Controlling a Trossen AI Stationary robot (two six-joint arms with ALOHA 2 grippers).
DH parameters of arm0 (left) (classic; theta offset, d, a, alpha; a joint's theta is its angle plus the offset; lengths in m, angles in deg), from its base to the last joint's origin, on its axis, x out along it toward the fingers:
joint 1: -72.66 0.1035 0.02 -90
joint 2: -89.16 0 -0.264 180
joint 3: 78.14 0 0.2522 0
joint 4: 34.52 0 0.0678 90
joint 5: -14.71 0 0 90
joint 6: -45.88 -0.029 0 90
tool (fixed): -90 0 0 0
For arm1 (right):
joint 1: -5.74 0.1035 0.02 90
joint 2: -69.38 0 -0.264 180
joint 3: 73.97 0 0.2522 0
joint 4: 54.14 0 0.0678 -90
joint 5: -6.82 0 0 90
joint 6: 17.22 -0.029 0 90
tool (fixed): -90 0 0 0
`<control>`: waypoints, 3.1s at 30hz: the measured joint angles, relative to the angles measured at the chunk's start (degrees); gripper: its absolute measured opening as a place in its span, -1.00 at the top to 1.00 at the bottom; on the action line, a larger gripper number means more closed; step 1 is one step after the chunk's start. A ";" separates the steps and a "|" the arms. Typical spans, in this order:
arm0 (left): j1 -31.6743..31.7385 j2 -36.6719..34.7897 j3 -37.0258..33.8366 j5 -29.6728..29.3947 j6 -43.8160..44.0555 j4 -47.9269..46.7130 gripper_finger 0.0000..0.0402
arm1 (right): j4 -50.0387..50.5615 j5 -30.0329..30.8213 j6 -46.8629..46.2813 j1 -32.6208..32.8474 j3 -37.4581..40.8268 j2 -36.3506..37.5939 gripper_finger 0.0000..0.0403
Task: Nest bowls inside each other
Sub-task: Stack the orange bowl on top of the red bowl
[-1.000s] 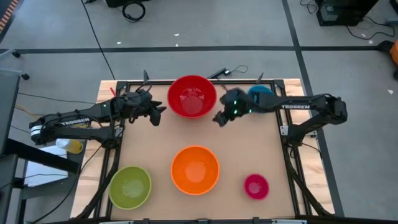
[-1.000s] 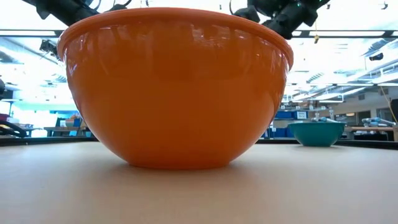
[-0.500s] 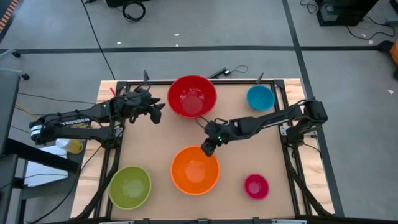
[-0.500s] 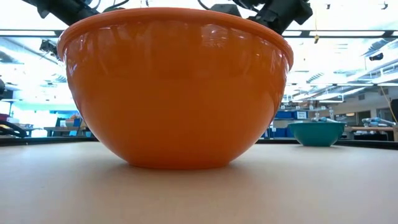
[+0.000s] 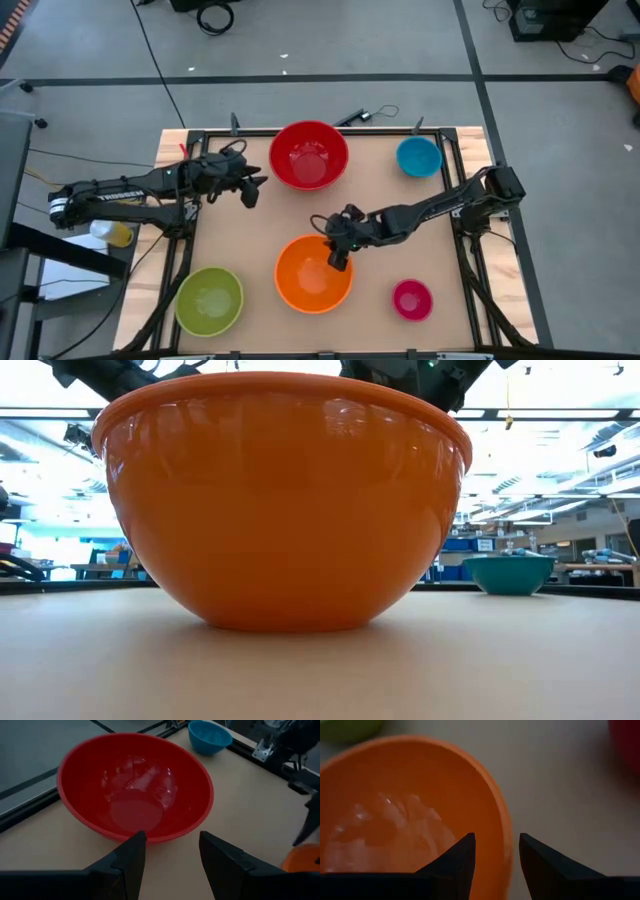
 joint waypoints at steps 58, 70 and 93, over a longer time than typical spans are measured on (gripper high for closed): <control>2.71 0.04 -0.22 -5.96 10.51 7.08 0.25 | -31.80 -10.92 14.78 -35.84 0.04 0.37 0.90; 1.02 -0.04 0.02 -3.35 21.47 -0.58 0.25 | -24.96 -0.14 10.81 -41.70 0.11 -2.82 0.88; -1.59 -0.04 0.02 -3.40 16.45 1.48 0.25 | -17.34 -12.71 8.01 -43.56 0.13 -2.79 0.47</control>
